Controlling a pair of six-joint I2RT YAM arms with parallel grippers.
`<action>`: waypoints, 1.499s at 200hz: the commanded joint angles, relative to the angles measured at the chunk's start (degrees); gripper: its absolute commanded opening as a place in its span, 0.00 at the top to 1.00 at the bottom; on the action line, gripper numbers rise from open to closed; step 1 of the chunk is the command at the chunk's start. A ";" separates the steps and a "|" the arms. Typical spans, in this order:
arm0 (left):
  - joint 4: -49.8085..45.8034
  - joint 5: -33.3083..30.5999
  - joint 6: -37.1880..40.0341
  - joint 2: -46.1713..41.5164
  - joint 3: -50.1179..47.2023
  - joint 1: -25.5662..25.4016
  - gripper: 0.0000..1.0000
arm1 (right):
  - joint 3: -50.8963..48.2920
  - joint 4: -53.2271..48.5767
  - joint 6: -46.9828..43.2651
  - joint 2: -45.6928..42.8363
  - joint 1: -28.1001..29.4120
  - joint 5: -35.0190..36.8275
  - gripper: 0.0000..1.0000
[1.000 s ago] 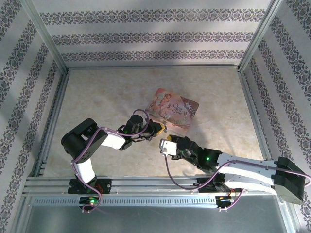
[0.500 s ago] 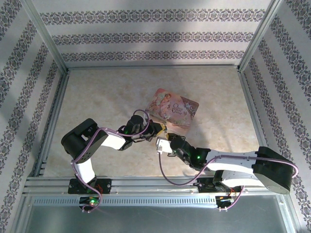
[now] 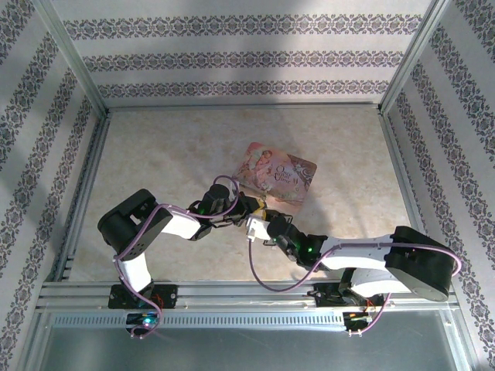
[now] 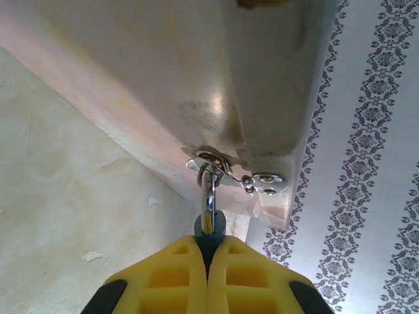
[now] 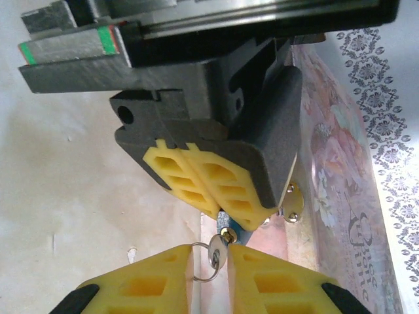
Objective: Unlock the padlock with the key
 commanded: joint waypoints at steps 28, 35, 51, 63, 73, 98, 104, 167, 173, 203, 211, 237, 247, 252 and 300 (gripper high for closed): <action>3.19 -0.23 0.58 -1.48 1.27 -0.98 1.00 | -0.45 3.43 -0.87 1.46 -0.88 1.49 0.80; 3.04 -0.28 0.61 -1.49 1.24 -0.99 1.00 | -2.22 3.62 -0.62 1.46 -0.96 1.28 0.80; 3.08 -0.38 0.63 -1.49 1.29 -1.00 1.00 | -2.80 3.72 -0.26 1.27 -1.00 0.96 0.81; 3.08 -0.33 0.67 -1.43 1.44 -1.04 1.00 | -3.28 3.71 -0.27 1.28 -1.10 0.61 0.81; 3.00 -0.35 0.63 -1.29 1.48 -1.04 1.00 | -3.72 3.72 -0.38 1.35 -1.17 0.52 0.81; 2.88 -0.23 0.63 -1.15 1.80 -1.04 1.00 | -5.07 4.86 -0.13 0.81 -1.74 0.08 0.81; 2.87 -0.24 0.62 -1.05 1.81 -1.04 1.00 | -5.34 5.11 0.07 0.43 -1.96 -0.60 0.81; 2.29 -0.11 0.71 -1.00 2.41 -1.04 1.00 | -7.02 5.52 -0.31 -5.83 -5.08 -6.26 0.81; 2.27 -0.10 0.72 -0.96 2.37 -1.04 1.00 | -7.17 5.44 -0.43 -6.53 -5.29 -6.91 0.82; 2.25 -0.03 0.63 -0.88 2.59 -1.08 1.00 | -7.22 4.60 -0.73 -7.78 -5.84 -8.61 0.82; 2.05 -0.03 0.65 -0.90 2.60 -1.04 1.00 | -6.94 4.35 -0.85 -7.48 -5.85 -8.75 0.82; 2.31 -0.03 0.40 -0.96 2.59 -1.04 1.00 | -6.10 4.38 -1.55 -5.79 -5.84 -9.06 0.82; 2.55 0.00 0.30 -0.97 2.59 -1.04 1.00 | -5.74 4.59 -1.95 -5.11 -5.91 -9.11 0.82; 2.56 0.09 0.28 -1.05 2.59 -1.04 1.00 | -5.50 4.67 -2.13 -4.74 -5.85 -9.15 0.82; 2.29 0.12 0.37 -1.41 2.59 -1.17 1.00 | -4.23 6.17 -3.33 -1.90 -5.93 -8.79 0.81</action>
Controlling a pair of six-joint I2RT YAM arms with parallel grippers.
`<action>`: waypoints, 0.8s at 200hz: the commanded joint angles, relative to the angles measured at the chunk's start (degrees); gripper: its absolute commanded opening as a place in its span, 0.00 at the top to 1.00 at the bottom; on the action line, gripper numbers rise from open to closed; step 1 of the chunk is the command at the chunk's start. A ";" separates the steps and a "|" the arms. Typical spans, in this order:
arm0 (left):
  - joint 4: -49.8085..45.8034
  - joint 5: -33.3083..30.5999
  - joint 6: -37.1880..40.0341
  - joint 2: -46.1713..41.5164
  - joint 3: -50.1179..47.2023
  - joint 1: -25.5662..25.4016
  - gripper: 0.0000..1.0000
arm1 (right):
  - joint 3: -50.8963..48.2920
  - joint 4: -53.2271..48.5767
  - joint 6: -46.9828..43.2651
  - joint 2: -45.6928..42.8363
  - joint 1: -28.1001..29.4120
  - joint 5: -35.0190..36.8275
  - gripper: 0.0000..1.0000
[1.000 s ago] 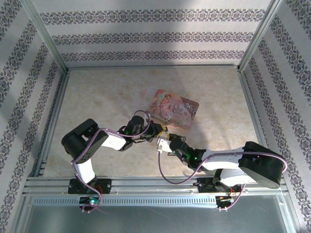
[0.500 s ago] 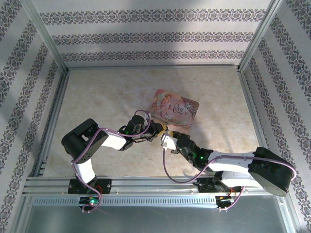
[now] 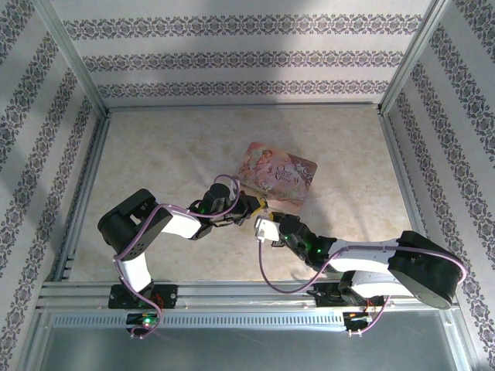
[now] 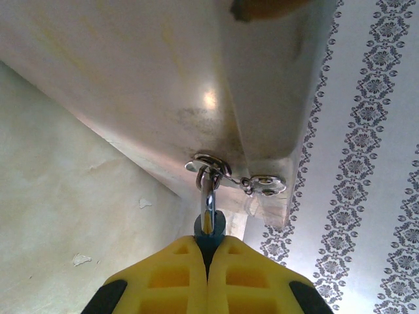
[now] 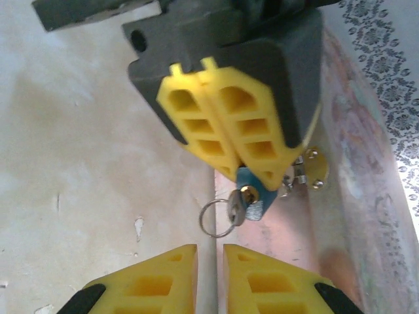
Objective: Unlock the padlock with the key
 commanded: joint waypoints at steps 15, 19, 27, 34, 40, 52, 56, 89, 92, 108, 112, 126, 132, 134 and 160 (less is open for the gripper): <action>2.36 0.00 0.37 -1.48 1.96 -1.09 1.00 | 2.00 2.07 -0.88 0.79 -0.75 -0.46 0.81; 2.34 -0.01 0.36 -1.41 1.96 -1.08 1.00 | 1.98 2.09 -0.85 0.74 -0.83 -0.56 0.80; 2.38 0.03 0.36 -1.45 2.02 -1.08 1.00 | 1.98 2.18 -0.83 0.70 -1.03 -0.67 0.80; 2.37 0.05 0.36 -1.40 2.05 -1.08 1.00 | 2.14 2.18 -0.81 0.69 -1.01 -0.69 0.80; 2.45 0.09 0.36 -1.40 2.05 -1.11 1.00 | 2.11 2.16 -0.82 0.70 -1.10 -0.79 0.80; 2.48 -0.01 0.36 -1.43 2.05 -1.08 1.00 | 2.26 2.18 -0.82 0.78 -1.24 -0.87 0.79; 2.52 0.07 0.36 -1.43 2.05 -1.08 1.00 | 2.28 2.18 -0.88 0.85 -1.27 -0.91 0.79; 2.57 0.08 0.36 -1.36 2.05 -1.10 1.00 | 2.68 2.79 -1.00 1.24 -1.52 -1.02 0.79; 2.55 0.14 0.36 -1.32 2.05 -1.09 1.00 | 2.75 2.87 -1.02 1.22 -1.54 -1.02 0.79; 2.71 0.16 0.28 -1.33 2.05 -1.08 1.00 | 2.92 3.15 -0.88 1.13 -1.72 -1.19 0.78; 2.66 0.14 0.28 -1.38 2.04 -1.08 1.00 | 3.01 3.15 -0.88 1.13 -1.80 -1.32 0.77; 2.67 0.16 0.29 -1.40 1.96 -1.08 1.00 | 3.20 3.12 -1.01 1.30 -1.80 -1.63 0.76; 2.66 0.16 0.28 -1.42 1.96 -1.09 1.00 | 3.34 3.15 -1.08 1.46 -1.81 -1.77 0.76; 2.70 0.10 0.32 -1.45 1.96 -1.09 1.00 | 3.37 3.15 -1.06 1.52 -1.81 -1.80 0.76; 2.96 0.16 0.12 -1.44 1.87 -1.08 1.00 | 3.89 3.15 -1.33 2.43 -1.82 -1.99 0.76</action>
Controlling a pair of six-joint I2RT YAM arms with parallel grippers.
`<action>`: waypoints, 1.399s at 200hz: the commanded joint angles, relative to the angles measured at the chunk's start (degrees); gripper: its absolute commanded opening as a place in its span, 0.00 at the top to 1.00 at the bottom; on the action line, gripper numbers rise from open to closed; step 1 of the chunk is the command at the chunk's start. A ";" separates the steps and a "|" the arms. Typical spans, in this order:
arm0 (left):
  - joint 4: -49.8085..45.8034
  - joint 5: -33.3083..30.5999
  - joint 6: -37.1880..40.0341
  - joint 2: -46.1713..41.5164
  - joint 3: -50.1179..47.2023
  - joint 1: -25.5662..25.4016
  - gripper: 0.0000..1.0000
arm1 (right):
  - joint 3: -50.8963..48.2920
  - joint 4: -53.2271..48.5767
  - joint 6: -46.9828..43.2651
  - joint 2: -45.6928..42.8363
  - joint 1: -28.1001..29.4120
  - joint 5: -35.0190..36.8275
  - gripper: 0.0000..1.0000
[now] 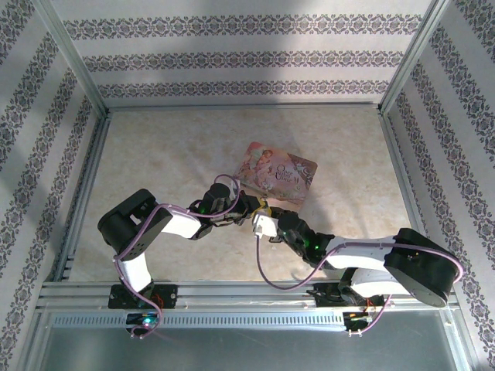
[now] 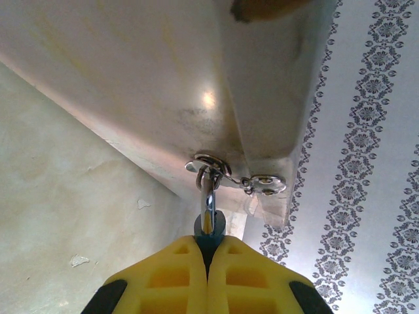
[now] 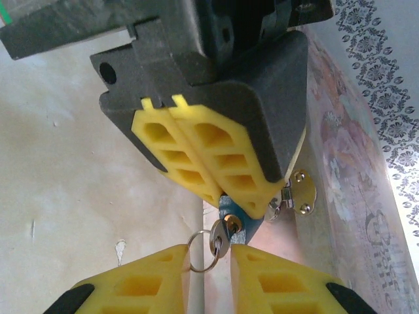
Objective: Unlock the padlock with the key
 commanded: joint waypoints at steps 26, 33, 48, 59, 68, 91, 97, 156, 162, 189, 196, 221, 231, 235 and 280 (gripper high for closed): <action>3.13 0.07 0.04 -1.42 1.76 -1.08 1.00 | 2.28 1.69 -1.18 2.10 -0.40 -0.93 0.76; 3.15 0.09 0.04 -1.41 1.76 -1.08 1.00 | 2.46 1.77 -1.25 2.40 -0.36 -0.97 0.76; 3.23 0.13 -0.05 -1.43 1.76 -1.08 1.00 | 2.74 1.94 -1.43 3.22 -0.37 -0.80 0.77; 3.19 0.14 -0.05 -1.41 1.84 -1.08 1.00 | 2.75 2.20 -1.60 3.69 -0.37 -0.57 0.79; 3.32 0.16 -0.09 -1.48 1.85 -1.08 1.00 | 2.74 2.62 -1.63 4.17 -0.35 -0.18 0.80; 3.44 0.18 -0.14 -1.56 1.80 -1.08 1.00 | 2.74 3.66 -1.85 5.27 -0.41 0.46 0.82; 3.50 0.20 -0.19 -1.49 1.77 -1.13 1.00 | 2.75 3.85 -1.89 5.51 -0.41 0.62 0.83; 3.68 0.10 -0.31 -1.81 1.67 -1.17 1.00 | 5.15 6.91 -0.87 7.23 -0.41 3.41 1.00; 3.68 0.13 -0.31 -1.89 1.67 -1.19 1.00 | 5.27 7.03 -0.68 7.31 -0.41 3.48 1.00; 3.59 0.04 -0.32 -1.97 1.59 -1.17 1.00 | 5.79 7.29 0.80 6.92 -0.41 3.62 1.00; 3.59 0.01 -0.32 -1.94 1.59 -1.17 1.00 | 5.94 7.33 1.47 6.75 -0.40 3.68 1.00; 3.68 0.08 -0.32 -1.93 1.59 -1.23 1.00 | 6.66 7.29 3.23 6.22 -0.18 3.94 1.00; 3.77 0.00 -0.32 -1.93 1.67 -1.17 1.00 | 6.93 7.22 4.26 5.87 -0.06 3.95 1.00; 3.74 0.13 -0.32 -1.93 1.65 -1.17 1.00 | 7.09 7.16 4.77 5.68 -0.05 3.98 1.00; 4.33 0.16 -0.45 -1.71 1.34 -1.17 1.00 | 7.66 6.70 13.25 3.44 -0.16 3.72 1.00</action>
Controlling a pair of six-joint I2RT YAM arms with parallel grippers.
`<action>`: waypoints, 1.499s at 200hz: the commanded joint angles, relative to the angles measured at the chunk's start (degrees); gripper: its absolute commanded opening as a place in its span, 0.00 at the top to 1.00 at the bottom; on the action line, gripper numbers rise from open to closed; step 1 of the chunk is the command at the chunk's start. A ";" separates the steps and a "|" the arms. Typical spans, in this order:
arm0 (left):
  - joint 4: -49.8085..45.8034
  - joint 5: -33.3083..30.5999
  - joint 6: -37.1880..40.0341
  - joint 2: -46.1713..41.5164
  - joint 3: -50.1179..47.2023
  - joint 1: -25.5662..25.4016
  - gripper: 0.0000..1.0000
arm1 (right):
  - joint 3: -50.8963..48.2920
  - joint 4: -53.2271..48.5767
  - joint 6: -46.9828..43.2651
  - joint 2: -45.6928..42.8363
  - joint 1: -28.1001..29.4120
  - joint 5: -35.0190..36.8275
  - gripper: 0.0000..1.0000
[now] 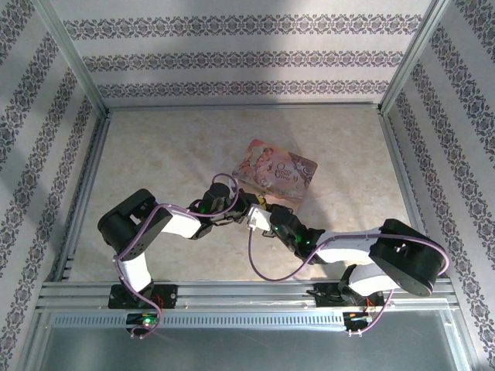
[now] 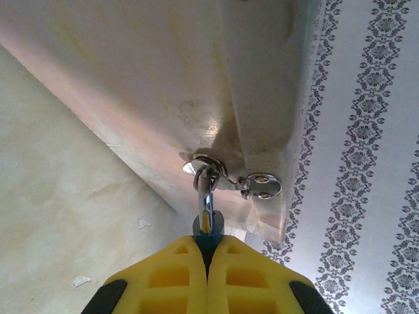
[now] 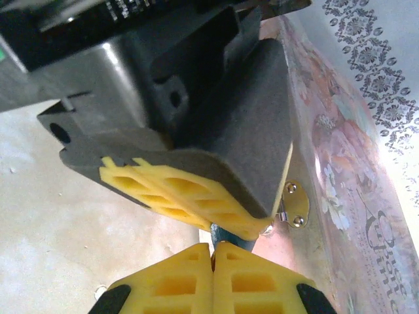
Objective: Unlock the padlock with the key
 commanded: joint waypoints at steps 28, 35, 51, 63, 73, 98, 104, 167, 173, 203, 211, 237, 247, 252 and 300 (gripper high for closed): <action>4.35 3.21 -0.21 -1.50 1.08 -1.23 1.00 | 2.30 6.77 14.11 -1.37 -0.11 0.51 1.00; 4.28 3.22 -0.21 -1.50 1.08 -1.22 1.00 | 1.82 7.82 15.41 -0.96 -0.11 0.50 1.00; 4.10 3.16 -0.12 -1.51 1.04 -1.22 1.00 | 0.56 11.31 18.36 0.12 -0.10 0.56 1.00; 4.10 2.95 -0.03 -1.56 0.84 -1.23 1.00 | -0.32 13.65 20.63 0.77 -0.14 0.54 1.00; 4.18 2.84 -0.03 -1.57 0.77 -1.22 1.00 | -0.75 15.08 22.39 1.42 -0.11 -0.05 1.00; 3.97 2.70 0.14 -1.37 0.79 -1.22 1.00 | -0.98 19.05 27.85 3.47 -0.12 -1.86 1.00; 3.79 2.70 0.31 -1.36 0.92 -1.22 1.00 | -1.77 19.93 29.27 3.99 -0.12 -2.20 1.00; 3.22 2.44 0.85 -1.16 0.59 -1.22 1.00 | -4.30 27.32 37.08 7.96 0.21 -2.84 1.00; 3.22 2.43 0.85 -1.14 0.51 -1.22 1.00 | -4.24 27.38 37.23 8.16 0.27 -2.76 1.00; 3.05 2.44 1.15 -1.13 0.58 -1.22 1.00 | -4.64 27.76 37.96 8.53 0.25 -2.77 1.00; 2.96 2.35 1.28 -1.10 0.59 -1.22 1.00 | -4.71 27.76 38.11 8.38 0.30 -2.66 1.00; 2.95 2.34 1.72 -1.13 0.51 -1.22 1.00 | -5.19 27.67 38.63 7.60 0.30 -2.55 1.00; 2.75 2.27 1.81 -1.14 0.51 -1.22 1.00 | -5.46 27.63 38.91 7.09 0.29 -2.46 1.00; 2.74 2.26 1.91 -1.10 0.56 -1.22 1.00 | -5.67 27.52 39.05 6.62 0.30 -2.56 1.00; 1.09 2.00 3.28 -1.27 0.99 -1.13 1.00 | -7.09 20.36 40.14 -2.35 0.30 -4.44 0.67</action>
